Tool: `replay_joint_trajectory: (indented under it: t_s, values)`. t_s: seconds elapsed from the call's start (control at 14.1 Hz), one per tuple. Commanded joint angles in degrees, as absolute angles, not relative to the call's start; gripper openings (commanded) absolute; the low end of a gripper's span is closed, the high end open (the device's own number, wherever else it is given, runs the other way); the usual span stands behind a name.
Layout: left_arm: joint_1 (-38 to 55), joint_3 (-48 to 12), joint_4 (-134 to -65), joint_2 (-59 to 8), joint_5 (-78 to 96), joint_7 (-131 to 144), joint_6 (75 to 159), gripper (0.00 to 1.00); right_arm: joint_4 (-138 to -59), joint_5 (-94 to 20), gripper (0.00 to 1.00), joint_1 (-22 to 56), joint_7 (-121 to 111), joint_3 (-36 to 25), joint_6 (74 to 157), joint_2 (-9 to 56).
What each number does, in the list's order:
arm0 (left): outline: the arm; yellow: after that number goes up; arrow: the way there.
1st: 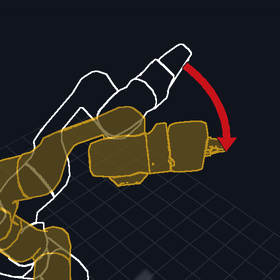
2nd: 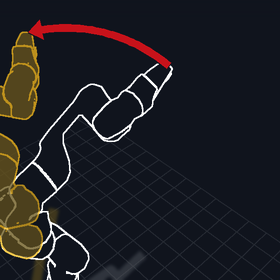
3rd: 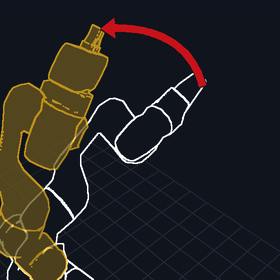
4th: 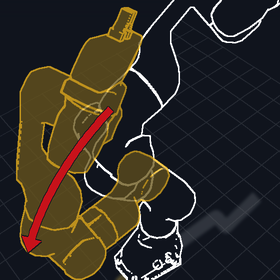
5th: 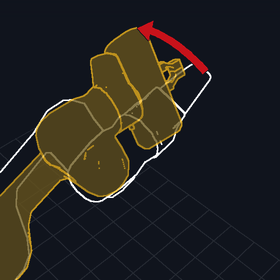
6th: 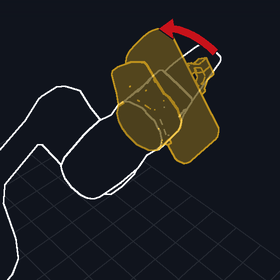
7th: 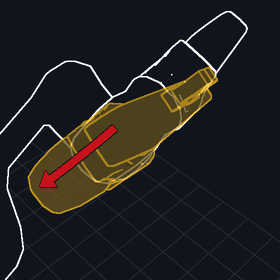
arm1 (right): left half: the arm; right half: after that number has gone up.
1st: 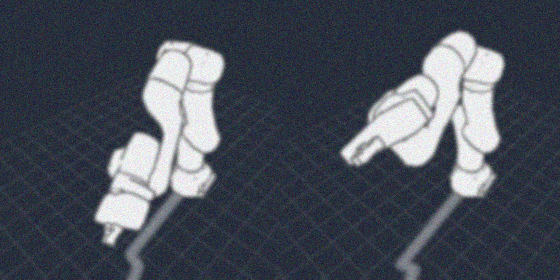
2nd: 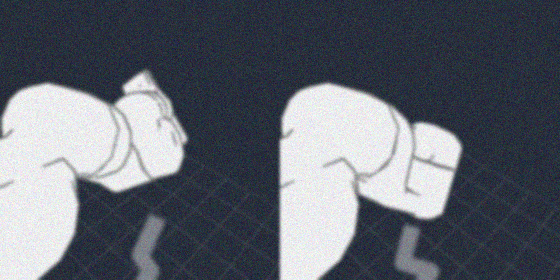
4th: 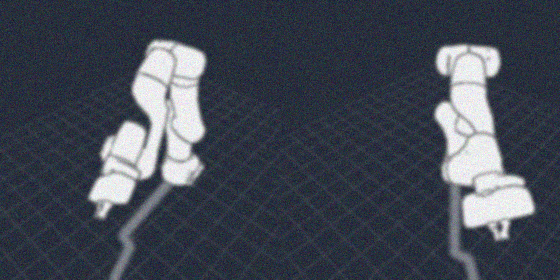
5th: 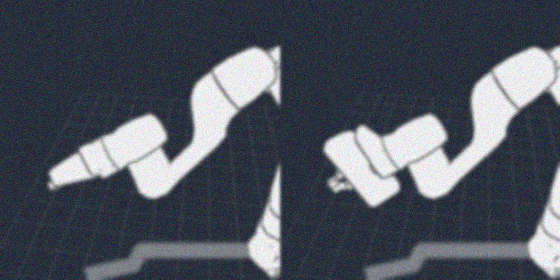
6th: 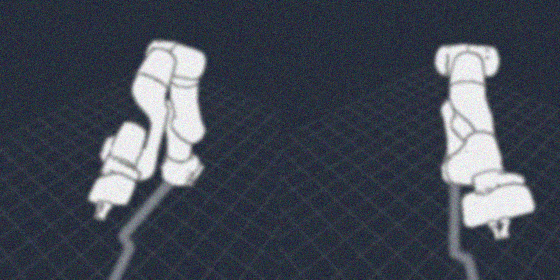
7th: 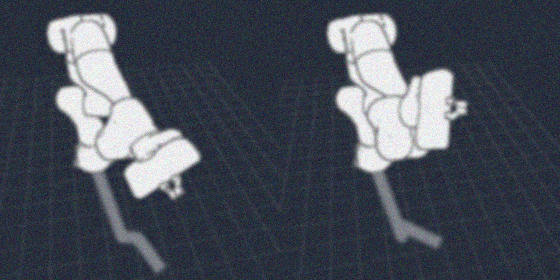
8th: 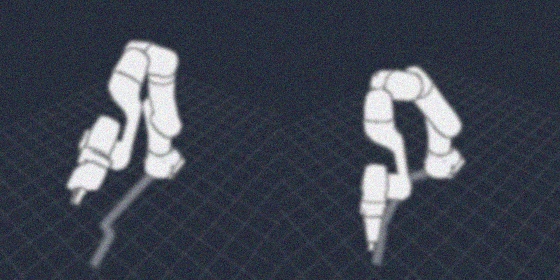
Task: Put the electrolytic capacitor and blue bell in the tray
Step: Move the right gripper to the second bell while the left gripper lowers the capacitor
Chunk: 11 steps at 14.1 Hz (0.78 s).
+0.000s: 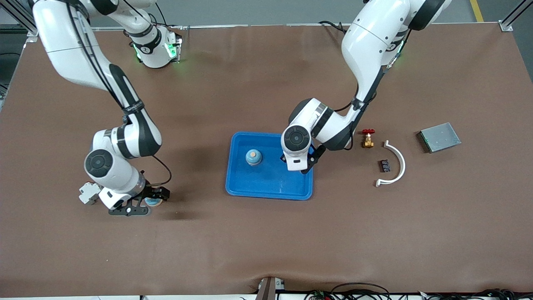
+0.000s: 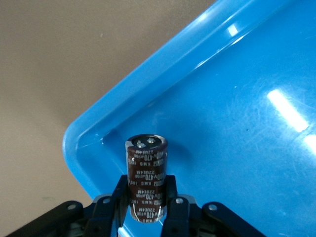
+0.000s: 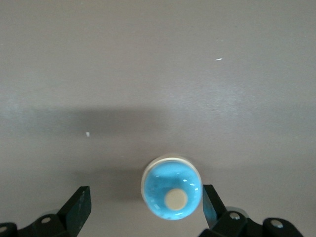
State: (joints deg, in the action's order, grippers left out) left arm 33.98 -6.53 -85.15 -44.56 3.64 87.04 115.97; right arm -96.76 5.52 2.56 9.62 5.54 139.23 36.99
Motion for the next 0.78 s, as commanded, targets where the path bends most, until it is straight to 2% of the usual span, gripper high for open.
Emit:
replay_joint_trajectory:
  t_s: [0.0, 0.5, 0.71]
  values:
    - [34.9, -5.5, -84.4, -45.2, 4.0, 87.9, 116.5, 0.00, -97.6, 5.9, 1.00, -1.4, 6.9, 9.1, 142.0, 38.2]
    - [34.9, -5.5, -84.4, -46.0, 3.0, 87.8, 116.6, 0.00, -97.8, 6.0, 1.00, -2.0, 4.8, 9.0, 142.9, 39.8]
    - [34.8, -5.5, -84.4, -46.0, 2.5, 87.5, 116.6, 0.23, -98.1, 6.0, 1.00, -2.1, 4.7, 8.9, 143.0, 40.0]
